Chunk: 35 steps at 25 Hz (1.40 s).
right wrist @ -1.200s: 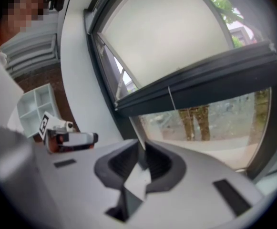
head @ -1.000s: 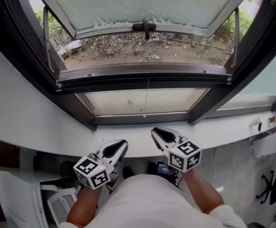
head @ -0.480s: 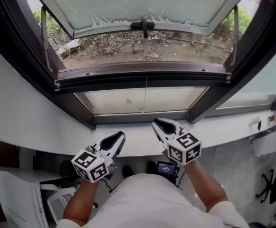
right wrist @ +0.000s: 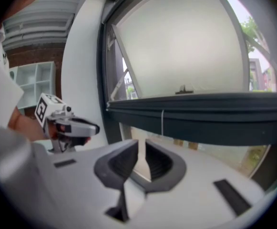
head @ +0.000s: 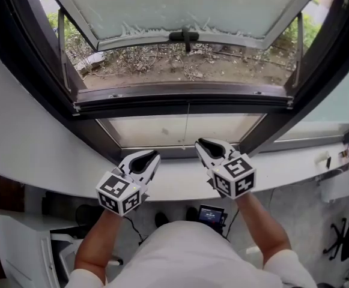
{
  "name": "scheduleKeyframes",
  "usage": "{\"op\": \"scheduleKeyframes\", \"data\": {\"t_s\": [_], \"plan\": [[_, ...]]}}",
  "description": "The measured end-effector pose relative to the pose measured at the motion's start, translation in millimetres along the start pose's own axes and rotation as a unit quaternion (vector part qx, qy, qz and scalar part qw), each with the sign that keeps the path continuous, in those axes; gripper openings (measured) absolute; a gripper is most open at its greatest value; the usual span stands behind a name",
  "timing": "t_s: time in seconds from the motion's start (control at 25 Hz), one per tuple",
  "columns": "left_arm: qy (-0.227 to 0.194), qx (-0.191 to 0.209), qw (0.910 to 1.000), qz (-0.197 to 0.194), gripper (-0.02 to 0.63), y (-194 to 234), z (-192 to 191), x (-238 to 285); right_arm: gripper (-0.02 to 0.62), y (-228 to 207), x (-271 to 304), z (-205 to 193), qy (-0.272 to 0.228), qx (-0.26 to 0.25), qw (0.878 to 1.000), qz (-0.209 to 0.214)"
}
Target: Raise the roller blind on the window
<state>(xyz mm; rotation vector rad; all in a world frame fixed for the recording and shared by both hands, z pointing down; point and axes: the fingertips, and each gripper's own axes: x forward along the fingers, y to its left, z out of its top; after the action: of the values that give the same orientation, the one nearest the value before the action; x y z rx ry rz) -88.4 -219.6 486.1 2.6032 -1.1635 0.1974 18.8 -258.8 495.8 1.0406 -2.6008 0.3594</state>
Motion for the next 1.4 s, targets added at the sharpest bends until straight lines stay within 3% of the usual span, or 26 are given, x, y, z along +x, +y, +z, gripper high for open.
{"op": "scheduleKeyframes", "data": {"t_s": [0.28, 0.64, 0.8, 0.96, 1.12, 1.4], "plan": [[0.013, 0.061, 0.998, 0.004, 0.037, 16, 19, 23, 0.055, -15, 10, 20, 0.004, -0.052, 0.998, -0.019], [0.026, 0.091, 0.9955, 0.005, 0.038, 33, 32, 46, 0.058, -35, 20, 34, 0.009, -0.077, 0.996, -0.037], [0.037, 0.131, 0.9906, 0.016, 0.038, 42, 42, 53, 0.066, -46, 25, 42, 0.018, -0.121, 0.991, -0.058], [0.054, 0.191, 0.9797, 0.031, 0.051, 51, 50, 59, 0.083, -58, 29, 52, 0.028, -0.178, 0.98, -0.08], [0.069, 0.255, 0.9633, 0.048, 0.058, 56, 59, 65, 0.092, -62, 32, 58, 0.041, -0.229, 0.968, -0.09], [0.101, 0.332, 0.9358, 0.062, 0.066, 63, 66, 78, 0.095, -66, 39, 64, 0.069, -0.329, 0.936, -0.099]]}}
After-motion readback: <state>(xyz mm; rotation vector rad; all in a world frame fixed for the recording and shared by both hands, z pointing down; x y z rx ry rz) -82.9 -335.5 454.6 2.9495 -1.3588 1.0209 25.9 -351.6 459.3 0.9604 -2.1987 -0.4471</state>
